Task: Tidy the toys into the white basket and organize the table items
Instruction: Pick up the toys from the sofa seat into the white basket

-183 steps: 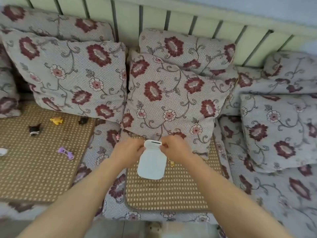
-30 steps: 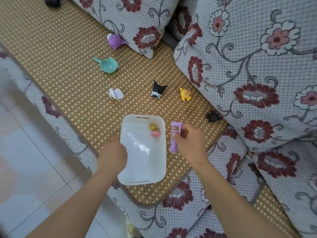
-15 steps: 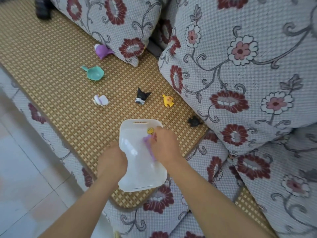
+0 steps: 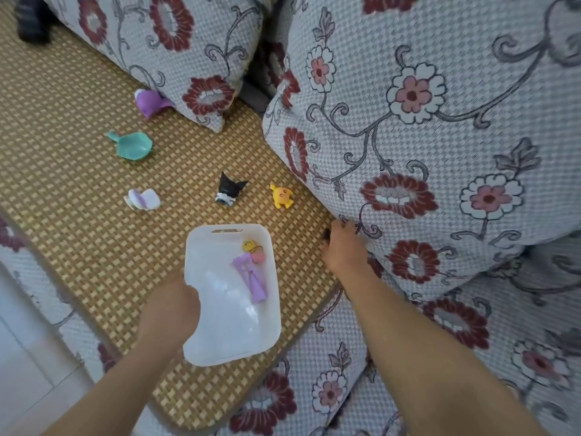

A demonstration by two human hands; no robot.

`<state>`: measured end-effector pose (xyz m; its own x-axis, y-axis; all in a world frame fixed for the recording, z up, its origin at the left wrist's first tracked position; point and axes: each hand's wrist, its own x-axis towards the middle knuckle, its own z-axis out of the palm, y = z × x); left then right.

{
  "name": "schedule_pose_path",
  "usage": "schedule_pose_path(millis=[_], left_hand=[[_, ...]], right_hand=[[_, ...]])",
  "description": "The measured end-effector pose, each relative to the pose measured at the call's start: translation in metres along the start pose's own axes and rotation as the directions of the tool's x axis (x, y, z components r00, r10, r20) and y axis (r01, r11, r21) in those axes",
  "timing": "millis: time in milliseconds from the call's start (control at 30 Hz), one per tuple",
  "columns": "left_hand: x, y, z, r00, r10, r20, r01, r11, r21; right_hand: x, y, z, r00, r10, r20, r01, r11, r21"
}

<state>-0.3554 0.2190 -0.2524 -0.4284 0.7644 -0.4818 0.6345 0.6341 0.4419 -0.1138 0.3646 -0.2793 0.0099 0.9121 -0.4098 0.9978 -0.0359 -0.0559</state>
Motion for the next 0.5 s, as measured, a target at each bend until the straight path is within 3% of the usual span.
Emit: schedule_pose_path(millis=[167, 333, 433, 500], left_hand=[[0.038, -0.004, 0.007, 0.998, 0.055, 0.017, -0.056, 0.997, 0.057], [0.064, -0.006, 0.002, 0.99, 0.118, 0.071, -0.124, 0.988, 0.09], [0.076, -0.01, -0.007, 0.99, 0.125, 0.07, -0.134, 0.981, 0.14], [0.081, -0.01, -0.013, 0.988, 0.114, 0.101, -0.127, 0.982, 0.138]], right_hand=[[0.022, -0.002, 0.021, 0.995, 0.067, -0.074, -0.08, 0.98, -0.182], [0.028, -0.001, 0.032, 0.987, 0.072, -0.142, -0.093, 0.984, -0.152], [0.024, -0.019, 0.021, 0.974, 0.117, -0.193, -0.075, 0.975, 0.21], [0.013, -0.039, 0.001, 0.945, 0.186, -0.27, -0.026, 0.864, 0.503]])
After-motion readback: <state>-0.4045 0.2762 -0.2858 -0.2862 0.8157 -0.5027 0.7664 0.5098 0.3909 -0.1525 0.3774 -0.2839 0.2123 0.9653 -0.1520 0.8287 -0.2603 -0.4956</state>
